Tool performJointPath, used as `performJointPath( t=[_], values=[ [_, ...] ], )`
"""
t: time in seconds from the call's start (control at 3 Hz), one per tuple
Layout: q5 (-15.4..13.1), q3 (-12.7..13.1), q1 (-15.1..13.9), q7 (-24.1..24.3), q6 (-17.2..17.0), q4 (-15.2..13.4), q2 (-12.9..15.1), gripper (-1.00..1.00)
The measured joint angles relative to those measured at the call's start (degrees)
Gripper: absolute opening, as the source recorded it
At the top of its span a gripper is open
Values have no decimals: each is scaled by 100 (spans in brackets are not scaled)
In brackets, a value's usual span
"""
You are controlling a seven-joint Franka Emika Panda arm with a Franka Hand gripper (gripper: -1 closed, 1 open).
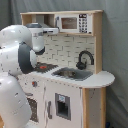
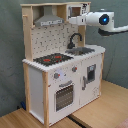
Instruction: Play with the kitchen
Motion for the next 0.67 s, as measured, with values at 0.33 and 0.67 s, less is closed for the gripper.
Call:
performJointPath(
  t=[0.33,0.67],
  values=[
    [1,-2,-22,-1,-120,384,455,100],
    [1,46,-19,-33,-264,808,844,100]
  ],
)
